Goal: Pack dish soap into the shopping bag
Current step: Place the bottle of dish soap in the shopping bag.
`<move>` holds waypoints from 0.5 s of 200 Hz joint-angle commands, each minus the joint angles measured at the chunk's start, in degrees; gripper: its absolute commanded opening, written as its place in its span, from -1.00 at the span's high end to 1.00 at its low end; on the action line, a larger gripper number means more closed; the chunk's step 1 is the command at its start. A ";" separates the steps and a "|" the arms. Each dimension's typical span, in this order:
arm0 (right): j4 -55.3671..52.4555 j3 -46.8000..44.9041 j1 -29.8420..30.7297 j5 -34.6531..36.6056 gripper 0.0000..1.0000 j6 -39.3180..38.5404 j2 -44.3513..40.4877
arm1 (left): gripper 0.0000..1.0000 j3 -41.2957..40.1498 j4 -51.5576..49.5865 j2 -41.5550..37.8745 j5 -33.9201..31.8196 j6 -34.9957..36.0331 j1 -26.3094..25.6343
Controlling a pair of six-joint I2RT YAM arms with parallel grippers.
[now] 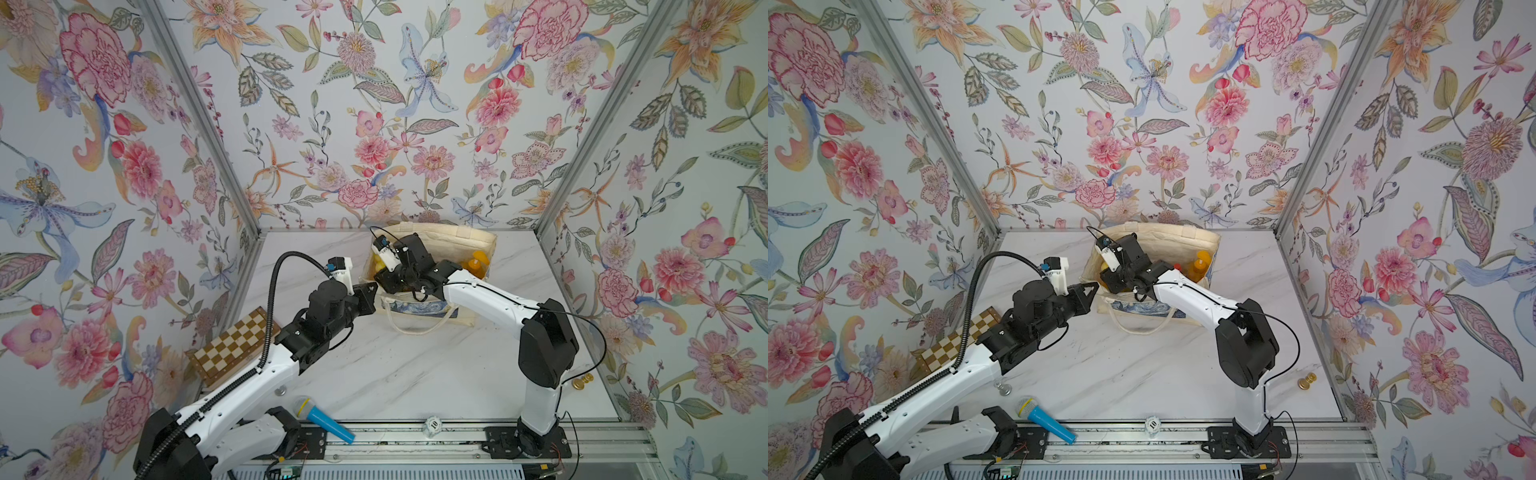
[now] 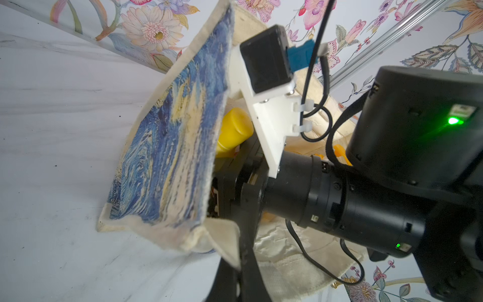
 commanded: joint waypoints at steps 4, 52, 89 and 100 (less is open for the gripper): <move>1.83 1.33 0.81 -0.83 -0.22 -0.51 0.30 | 1.00 4.93 9.71 -3.01 -0.30 1.06 0.11; 1.79 1.33 0.99 -0.53 -0.35 -0.57 -0.23 | 1.00 5.11 9.61 -2.96 -0.21 1.06 0.11; 1.60 1.33 1.06 -0.83 -0.30 -0.50 -0.71 | 1.00 5.28 9.54 -2.68 -0.21 1.15 0.11; 1.57 1.33 1.06 -0.91 -0.30 -0.41 -1.08 | 1.00 5.29 9.66 -2.51 -0.21 1.15 0.11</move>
